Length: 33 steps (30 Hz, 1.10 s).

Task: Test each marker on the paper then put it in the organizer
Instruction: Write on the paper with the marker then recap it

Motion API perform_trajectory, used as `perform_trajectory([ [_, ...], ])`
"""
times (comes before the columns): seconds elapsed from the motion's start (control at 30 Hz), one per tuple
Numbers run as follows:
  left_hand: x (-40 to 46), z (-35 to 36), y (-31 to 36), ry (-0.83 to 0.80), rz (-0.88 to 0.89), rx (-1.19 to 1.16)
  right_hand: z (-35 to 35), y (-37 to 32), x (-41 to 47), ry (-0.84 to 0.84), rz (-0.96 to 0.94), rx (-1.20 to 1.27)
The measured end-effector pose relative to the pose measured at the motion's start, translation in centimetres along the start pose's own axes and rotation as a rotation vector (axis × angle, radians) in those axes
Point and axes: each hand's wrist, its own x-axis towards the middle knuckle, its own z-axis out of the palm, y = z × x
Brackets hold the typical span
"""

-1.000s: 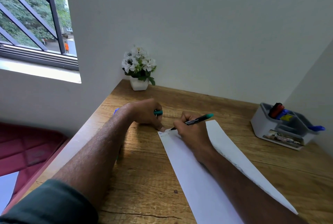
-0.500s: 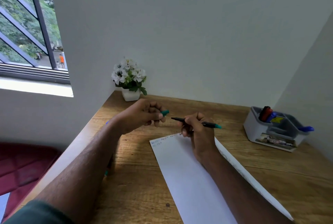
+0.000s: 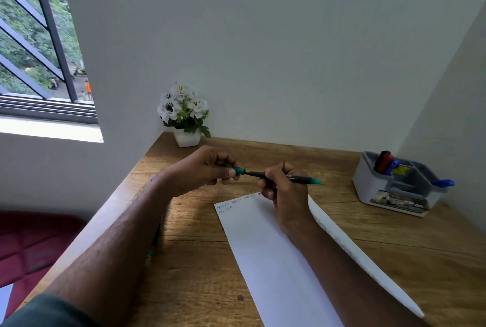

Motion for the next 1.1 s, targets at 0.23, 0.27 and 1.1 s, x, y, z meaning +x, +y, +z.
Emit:
perform_trajectory([
  [0.23,0.1,0.2,-0.1,-0.038,-0.022,-0.027,-0.1,0.0,-0.2,-0.068,-0.002,-0.017],
  [0.27,0.1,0.2,0.0,-0.040,-0.024,-0.051,-0.1,0.0,-0.2,-0.078,0.001,-0.020],
  [1.1,0.6,1.7,0.2,0.067,0.062,-0.289,0.8,0.0,-0.1,-0.033,-0.049,-0.106],
])
